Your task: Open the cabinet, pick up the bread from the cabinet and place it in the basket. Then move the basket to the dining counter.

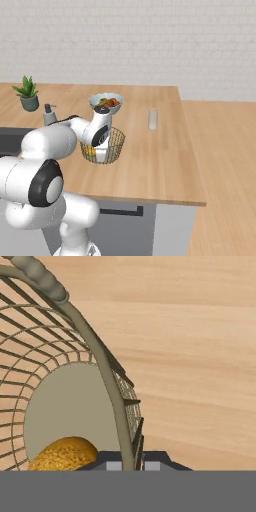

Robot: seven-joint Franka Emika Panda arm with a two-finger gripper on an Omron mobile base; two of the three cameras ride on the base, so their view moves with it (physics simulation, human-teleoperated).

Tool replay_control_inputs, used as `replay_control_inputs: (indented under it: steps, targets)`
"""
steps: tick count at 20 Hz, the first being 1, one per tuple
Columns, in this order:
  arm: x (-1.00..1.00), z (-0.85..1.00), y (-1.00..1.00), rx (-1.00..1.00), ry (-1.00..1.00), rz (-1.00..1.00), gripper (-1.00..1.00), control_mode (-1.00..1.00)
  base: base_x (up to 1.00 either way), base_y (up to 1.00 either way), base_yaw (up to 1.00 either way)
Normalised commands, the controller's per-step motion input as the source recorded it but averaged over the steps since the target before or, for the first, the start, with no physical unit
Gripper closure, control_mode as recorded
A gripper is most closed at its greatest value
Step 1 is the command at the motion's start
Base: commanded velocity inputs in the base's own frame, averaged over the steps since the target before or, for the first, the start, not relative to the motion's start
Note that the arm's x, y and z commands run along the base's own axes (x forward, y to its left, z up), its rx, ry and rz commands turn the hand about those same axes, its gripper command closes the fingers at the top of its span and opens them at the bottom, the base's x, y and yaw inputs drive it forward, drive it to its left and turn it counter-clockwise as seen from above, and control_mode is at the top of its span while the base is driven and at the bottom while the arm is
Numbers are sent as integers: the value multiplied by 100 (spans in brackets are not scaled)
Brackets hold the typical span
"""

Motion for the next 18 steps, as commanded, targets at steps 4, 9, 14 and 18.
replay_control_inputs:
  steps: [4,9,14,18]
  targets:
    - [0,0,14,0,0,0,-100,-100,0,0,0]
    - [0,1,19,-2,1,0,-100,-100,0,0,0]
    - [0,23,6,-14,1,0,-100,-100,0,0,0]
    - [-40,80,0,-16,0,0,-100,-100,0,0,0]
